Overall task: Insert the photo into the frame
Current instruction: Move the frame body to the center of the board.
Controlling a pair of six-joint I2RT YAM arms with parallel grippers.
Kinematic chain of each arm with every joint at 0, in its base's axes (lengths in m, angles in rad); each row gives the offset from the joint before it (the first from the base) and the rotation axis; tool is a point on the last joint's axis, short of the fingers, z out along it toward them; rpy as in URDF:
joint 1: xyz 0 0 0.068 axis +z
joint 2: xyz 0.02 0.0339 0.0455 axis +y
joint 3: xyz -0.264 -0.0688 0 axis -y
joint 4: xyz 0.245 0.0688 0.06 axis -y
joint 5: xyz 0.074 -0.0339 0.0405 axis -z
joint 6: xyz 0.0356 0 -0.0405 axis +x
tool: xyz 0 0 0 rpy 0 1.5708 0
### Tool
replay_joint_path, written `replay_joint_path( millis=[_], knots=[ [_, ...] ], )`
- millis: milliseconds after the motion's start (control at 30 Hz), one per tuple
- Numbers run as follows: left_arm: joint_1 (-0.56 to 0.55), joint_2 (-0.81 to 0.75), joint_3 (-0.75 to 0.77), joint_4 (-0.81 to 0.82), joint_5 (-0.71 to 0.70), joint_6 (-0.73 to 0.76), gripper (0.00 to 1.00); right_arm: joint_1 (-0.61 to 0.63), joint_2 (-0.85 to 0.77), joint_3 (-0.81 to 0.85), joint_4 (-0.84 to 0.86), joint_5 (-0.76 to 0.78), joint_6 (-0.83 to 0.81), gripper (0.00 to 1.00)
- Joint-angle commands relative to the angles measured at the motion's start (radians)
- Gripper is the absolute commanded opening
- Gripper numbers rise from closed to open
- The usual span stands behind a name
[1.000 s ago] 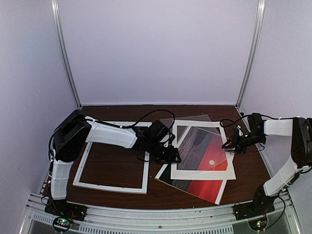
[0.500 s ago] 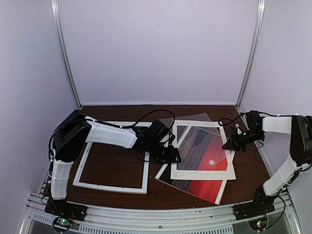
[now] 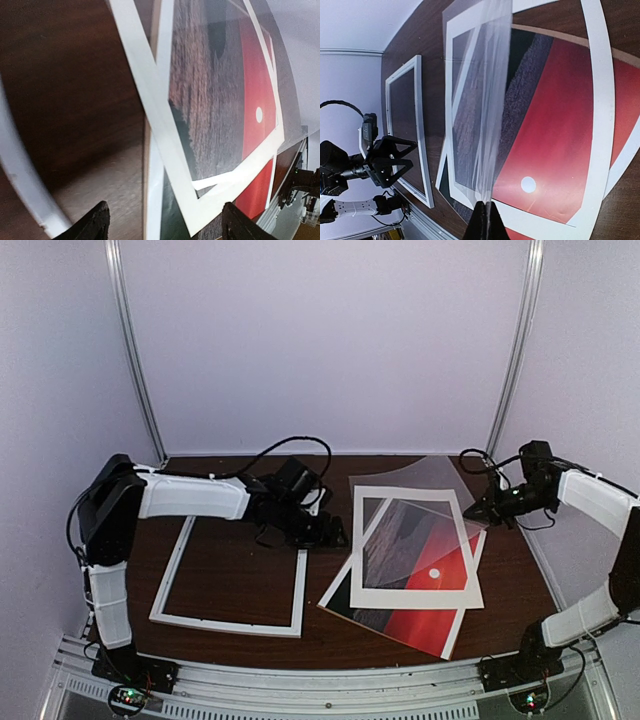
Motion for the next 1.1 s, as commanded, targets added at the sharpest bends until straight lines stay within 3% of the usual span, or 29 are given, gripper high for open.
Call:
replay_joint_path(
  millis=[0,267,467,800,1067],
  knots=[
    [0.118,-0.156,-0.030,-0.136,-0.079,0.107,0.78,0.017,-0.060,0.080,-0.015,-0.015,0.034,0.00],
    [0.424,-0.338,-0.145,-0.369,-0.258,0.259,0.80,0.049,-0.067,0.195,-0.031,-0.029,0.060,0.00],
    [0.589,-0.350,-0.211,-0.448,-0.364,0.318,0.80,0.096,-0.020,0.227,-0.020,-0.032,0.064,0.00],
    [0.705,-0.254,-0.216,-0.487,-0.463,0.360,0.80,0.121,0.032,0.248,-0.007,-0.040,0.051,0.00],
    [0.733,-0.172,-0.218,-0.475,-0.432,0.359,0.80,0.123,0.022,0.253,-0.023,-0.032,0.043,0.00]
  ],
)
